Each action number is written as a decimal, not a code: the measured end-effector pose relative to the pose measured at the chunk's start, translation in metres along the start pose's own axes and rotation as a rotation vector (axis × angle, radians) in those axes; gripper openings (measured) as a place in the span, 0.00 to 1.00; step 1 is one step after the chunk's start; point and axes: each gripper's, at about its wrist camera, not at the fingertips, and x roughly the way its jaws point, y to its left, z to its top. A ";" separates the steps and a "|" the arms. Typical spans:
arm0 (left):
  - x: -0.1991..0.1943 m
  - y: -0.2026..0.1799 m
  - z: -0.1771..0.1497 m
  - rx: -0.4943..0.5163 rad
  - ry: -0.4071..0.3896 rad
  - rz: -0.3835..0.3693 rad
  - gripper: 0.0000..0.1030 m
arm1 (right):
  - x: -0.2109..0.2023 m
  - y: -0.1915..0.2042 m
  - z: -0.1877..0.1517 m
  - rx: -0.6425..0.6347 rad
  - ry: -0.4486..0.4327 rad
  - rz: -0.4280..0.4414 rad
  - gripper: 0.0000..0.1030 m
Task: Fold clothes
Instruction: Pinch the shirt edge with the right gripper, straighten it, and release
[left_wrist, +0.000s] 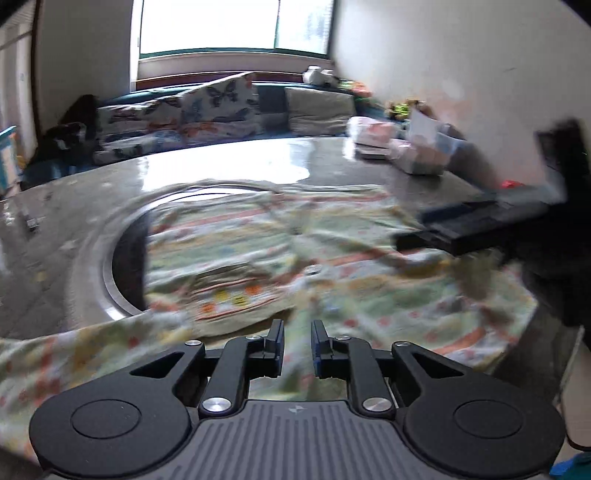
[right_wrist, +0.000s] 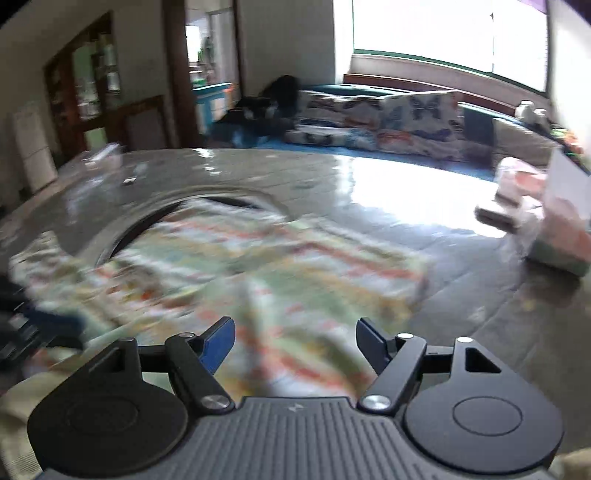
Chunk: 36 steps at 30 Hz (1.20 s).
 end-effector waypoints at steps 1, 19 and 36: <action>0.004 -0.005 0.001 0.012 0.008 -0.026 0.16 | 0.005 -0.009 0.003 0.021 0.007 -0.018 0.67; 0.033 -0.038 -0.006 0.083 0.092 -0.284 0.18 | 0.078 -0.074 0.029 0.161 0.025 -0.146 0.06; -0.008 -0.008 -0.013 -0.068 -0.031 -0.167 0.24 | 0.040 -0.031 0.044 -0.021 0.007 -0.040 0.43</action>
